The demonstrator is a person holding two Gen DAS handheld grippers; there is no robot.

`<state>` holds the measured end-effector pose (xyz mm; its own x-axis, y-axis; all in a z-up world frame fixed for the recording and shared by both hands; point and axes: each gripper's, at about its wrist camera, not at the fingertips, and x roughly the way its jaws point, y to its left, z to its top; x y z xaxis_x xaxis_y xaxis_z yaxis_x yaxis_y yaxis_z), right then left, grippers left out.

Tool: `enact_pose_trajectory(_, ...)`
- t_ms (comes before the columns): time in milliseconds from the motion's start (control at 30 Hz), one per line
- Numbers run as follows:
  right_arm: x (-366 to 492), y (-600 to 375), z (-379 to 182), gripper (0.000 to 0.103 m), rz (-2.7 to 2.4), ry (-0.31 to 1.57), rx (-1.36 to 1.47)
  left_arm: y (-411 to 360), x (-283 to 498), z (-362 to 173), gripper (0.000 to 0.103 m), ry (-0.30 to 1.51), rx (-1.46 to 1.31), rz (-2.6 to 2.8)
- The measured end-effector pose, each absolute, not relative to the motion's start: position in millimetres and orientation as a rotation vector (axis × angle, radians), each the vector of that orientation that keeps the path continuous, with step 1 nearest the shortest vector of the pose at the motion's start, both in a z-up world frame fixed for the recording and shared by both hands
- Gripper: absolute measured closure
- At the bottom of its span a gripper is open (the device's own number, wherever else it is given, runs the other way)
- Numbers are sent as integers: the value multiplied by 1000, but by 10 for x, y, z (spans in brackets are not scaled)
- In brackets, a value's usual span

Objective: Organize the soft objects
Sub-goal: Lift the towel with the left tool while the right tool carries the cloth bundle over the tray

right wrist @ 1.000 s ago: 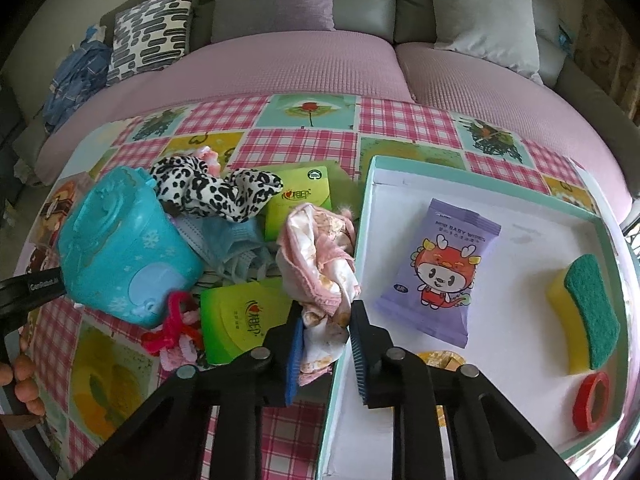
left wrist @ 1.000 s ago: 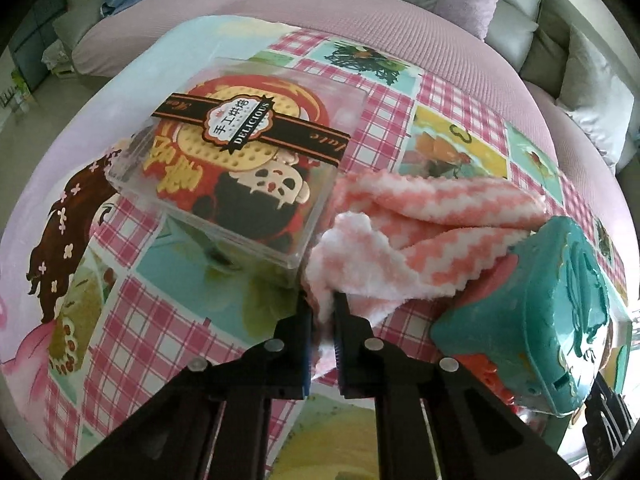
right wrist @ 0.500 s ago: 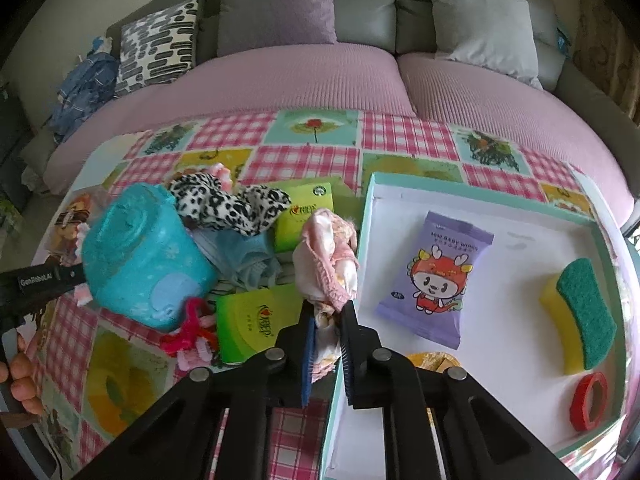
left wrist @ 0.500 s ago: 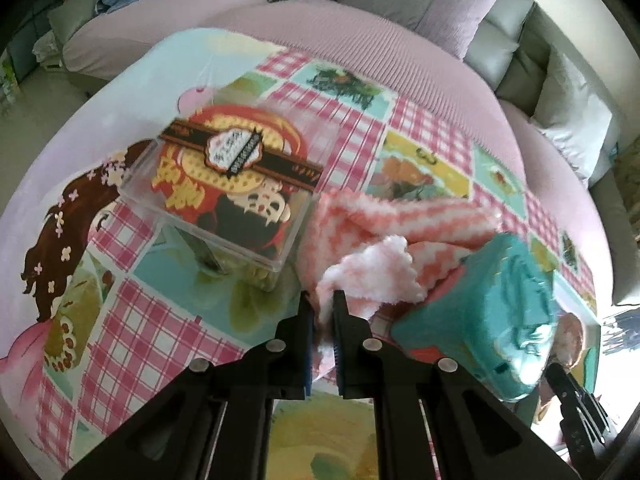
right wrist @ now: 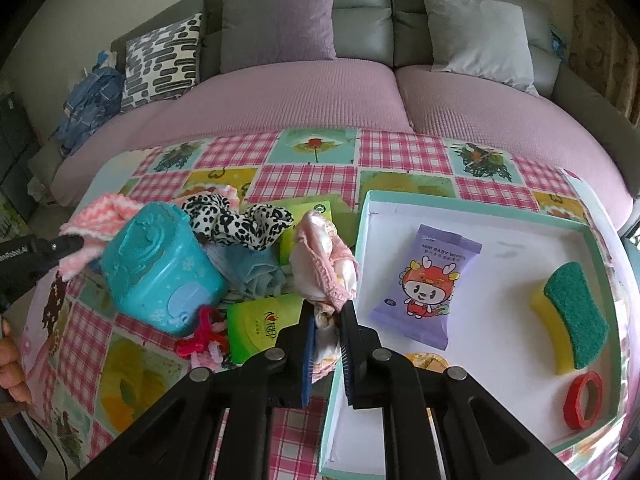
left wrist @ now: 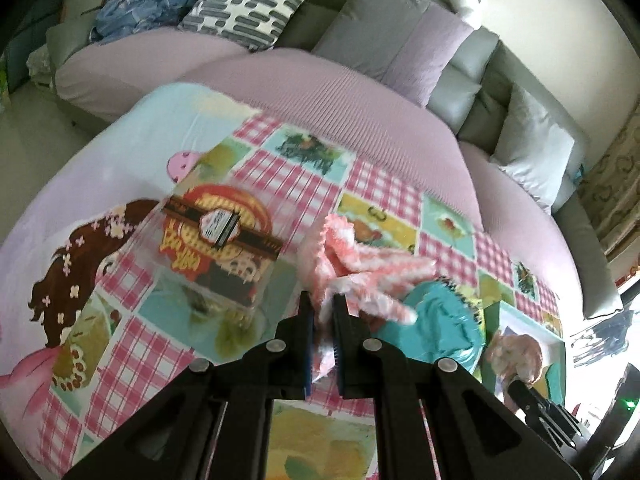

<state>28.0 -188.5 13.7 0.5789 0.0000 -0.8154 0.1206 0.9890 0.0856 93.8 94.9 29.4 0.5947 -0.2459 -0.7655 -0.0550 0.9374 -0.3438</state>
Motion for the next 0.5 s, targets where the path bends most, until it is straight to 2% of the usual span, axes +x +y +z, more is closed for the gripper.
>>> enact_pose_trajectory(500,117,-2165,287,91,-99,901,205,848,620,941,95,657,-320,-191)
